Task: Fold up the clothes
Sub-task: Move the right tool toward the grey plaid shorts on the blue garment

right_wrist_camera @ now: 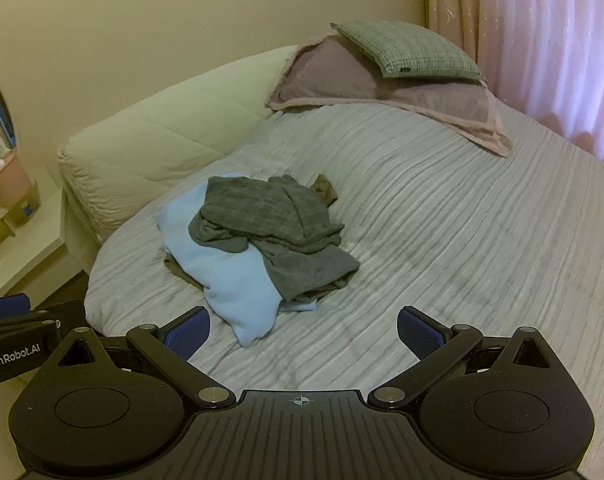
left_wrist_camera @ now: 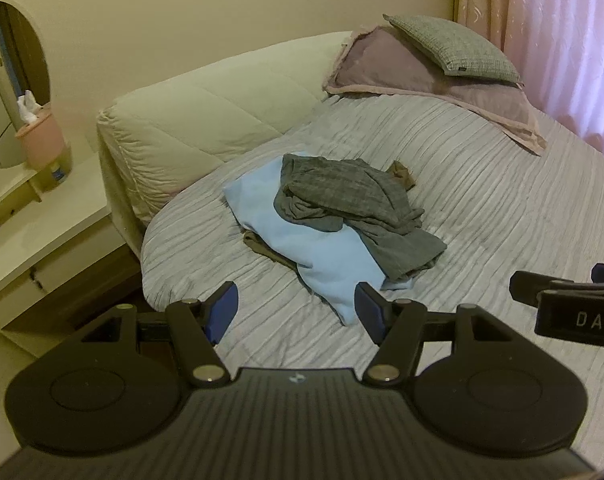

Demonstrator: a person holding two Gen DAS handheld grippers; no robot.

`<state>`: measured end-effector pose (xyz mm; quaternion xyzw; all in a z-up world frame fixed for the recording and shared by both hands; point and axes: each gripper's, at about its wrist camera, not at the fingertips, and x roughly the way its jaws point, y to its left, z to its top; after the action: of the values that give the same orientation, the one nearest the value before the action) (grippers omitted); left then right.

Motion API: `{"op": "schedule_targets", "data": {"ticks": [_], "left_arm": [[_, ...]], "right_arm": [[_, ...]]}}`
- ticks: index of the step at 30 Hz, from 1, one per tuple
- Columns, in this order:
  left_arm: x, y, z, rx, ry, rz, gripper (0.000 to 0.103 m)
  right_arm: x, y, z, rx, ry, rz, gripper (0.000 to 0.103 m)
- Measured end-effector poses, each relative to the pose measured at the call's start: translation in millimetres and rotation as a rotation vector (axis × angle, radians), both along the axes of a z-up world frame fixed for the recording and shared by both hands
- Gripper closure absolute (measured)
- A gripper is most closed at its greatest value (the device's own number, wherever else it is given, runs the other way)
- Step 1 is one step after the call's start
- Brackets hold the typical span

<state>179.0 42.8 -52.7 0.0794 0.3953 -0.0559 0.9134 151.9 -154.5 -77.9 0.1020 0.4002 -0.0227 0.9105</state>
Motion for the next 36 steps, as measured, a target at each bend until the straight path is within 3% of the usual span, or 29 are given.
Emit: {"op": "schedule_targets", "data": {"ticks": [15,24,26,30,32,36], "left_arm": [[118,39,-44,-0.029,0.104,-0.036,0.042],[190,48,-67,-0.041,0.161,-0.088,0.042],[205,48,-72,-0.039,0.175,-0.100,0.042],[234,47,-84,-0.046,0.200,-0.119,0.042],[246,46,-91,-0.049,0.210,-0.125,0.042],[269,42,-108,-0.050,0.241,-0.131,0.043]], "right_arm": [[97,27,-46,0.033,0.066,-0.006,0.001],[154,36,-64,-0.010,0.073,-0.002,0.002],[167,37,-69,-0.006,0.081,0.006,0.015],[195,39,-84,-0.015,0.087,0.035,0.016],[207,41,-93,-0.042,0.083,0.070,0.028],[231,48,-116,-0.118,0.083,0.158,0.038]]}}
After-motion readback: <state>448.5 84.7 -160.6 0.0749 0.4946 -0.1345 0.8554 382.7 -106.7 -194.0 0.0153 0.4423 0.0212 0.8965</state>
